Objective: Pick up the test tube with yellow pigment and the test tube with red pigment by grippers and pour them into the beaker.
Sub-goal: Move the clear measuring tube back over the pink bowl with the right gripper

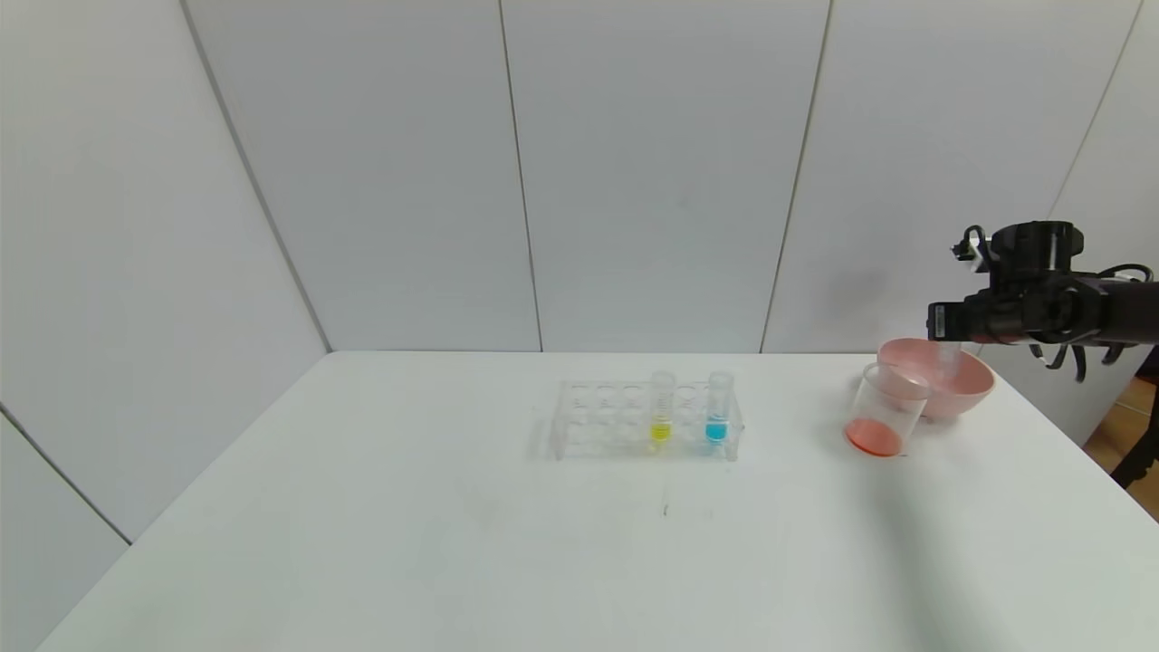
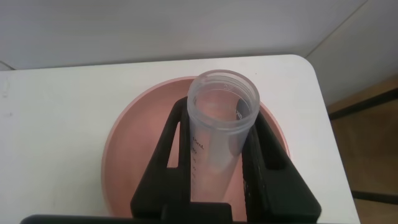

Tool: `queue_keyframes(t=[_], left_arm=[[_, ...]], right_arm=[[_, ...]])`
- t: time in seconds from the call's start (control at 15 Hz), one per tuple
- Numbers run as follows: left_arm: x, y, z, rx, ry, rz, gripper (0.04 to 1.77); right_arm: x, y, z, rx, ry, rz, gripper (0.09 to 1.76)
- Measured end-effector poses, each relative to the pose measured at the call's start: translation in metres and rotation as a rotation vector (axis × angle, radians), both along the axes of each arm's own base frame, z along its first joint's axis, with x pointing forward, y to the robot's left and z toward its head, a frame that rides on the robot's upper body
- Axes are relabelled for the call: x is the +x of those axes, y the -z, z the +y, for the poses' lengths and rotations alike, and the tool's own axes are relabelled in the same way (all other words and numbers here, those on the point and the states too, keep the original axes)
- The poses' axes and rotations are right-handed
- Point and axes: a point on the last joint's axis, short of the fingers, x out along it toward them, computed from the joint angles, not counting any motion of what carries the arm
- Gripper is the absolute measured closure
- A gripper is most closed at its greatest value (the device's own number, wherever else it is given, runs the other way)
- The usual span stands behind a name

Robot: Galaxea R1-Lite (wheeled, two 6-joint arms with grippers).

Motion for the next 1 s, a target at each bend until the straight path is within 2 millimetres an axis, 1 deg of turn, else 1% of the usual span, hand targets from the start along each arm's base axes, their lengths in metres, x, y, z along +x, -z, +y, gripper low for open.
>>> queue_keyframes(t=[0.2, 0.53, 1.0], left_arm=[[0.0, 0.0, 0.0, 0.0, 0.0, 0.0, 0.05], [0.0, 0.0, 0.0, 0.0, 0.0, 0.0, 0.05], [0.0, 0.0, 0.0, 0.0, 0.0, 0.0, 0.05]], right_arm=[[0.0, 0.013, 0.001, 0.006, -0.001, 0.035, 1.32], [0.0, 0.03, 0.002, 0.007, -0.004, 0.035, 1.32], [0.0, 0.034, 0.002, 0.008, -0.006, 0.044, 1.32]])
